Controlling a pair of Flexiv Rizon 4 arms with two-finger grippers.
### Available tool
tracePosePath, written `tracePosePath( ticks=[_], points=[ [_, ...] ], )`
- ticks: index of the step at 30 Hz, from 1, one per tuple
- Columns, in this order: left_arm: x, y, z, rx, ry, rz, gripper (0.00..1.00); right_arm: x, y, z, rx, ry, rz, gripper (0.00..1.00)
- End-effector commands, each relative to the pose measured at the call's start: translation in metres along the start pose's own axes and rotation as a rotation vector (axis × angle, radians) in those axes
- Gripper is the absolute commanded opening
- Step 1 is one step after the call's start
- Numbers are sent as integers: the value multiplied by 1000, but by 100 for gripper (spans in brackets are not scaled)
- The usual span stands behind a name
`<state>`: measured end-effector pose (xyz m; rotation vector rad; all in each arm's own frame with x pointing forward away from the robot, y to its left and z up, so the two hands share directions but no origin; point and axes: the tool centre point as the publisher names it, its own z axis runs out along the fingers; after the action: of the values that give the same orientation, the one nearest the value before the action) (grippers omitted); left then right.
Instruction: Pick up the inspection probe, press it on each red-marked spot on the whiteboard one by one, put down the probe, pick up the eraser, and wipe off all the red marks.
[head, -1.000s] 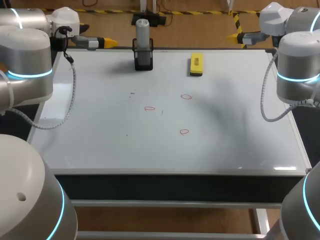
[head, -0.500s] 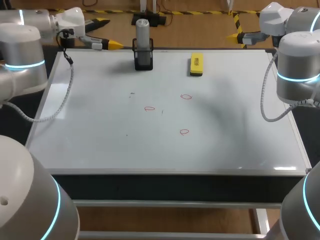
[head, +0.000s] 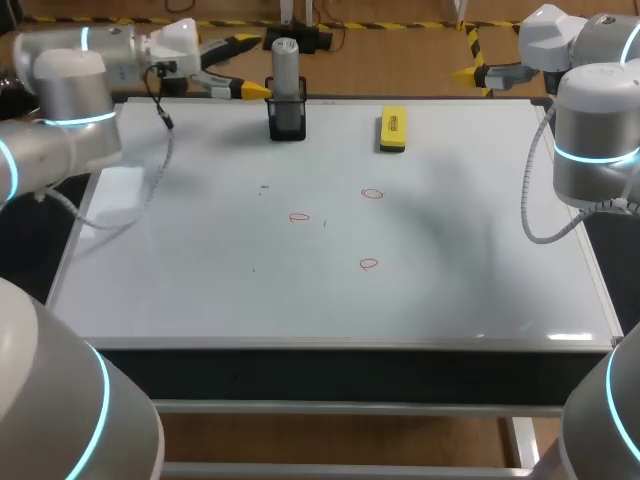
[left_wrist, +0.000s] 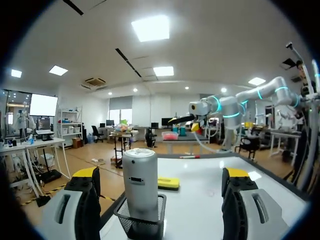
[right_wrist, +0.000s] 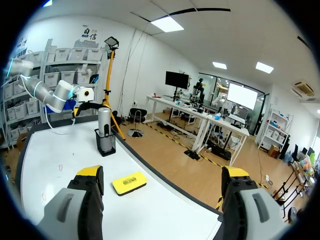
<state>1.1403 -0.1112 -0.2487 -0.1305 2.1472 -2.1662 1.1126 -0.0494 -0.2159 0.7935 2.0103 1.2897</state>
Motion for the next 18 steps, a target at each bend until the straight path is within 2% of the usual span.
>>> tracePosePath(
  ticks=[1,9,18],
  points=[
    [-18,10,19,24,193,-7,100,-1,0,0,1,1,0,100],
    [-38,16,37,19,180,-21,100,-1,0,0,1,1,0,100],
    [-39,16,58,8,142,-34,100,-1,0,0,1,1,0,100]
  ],
)
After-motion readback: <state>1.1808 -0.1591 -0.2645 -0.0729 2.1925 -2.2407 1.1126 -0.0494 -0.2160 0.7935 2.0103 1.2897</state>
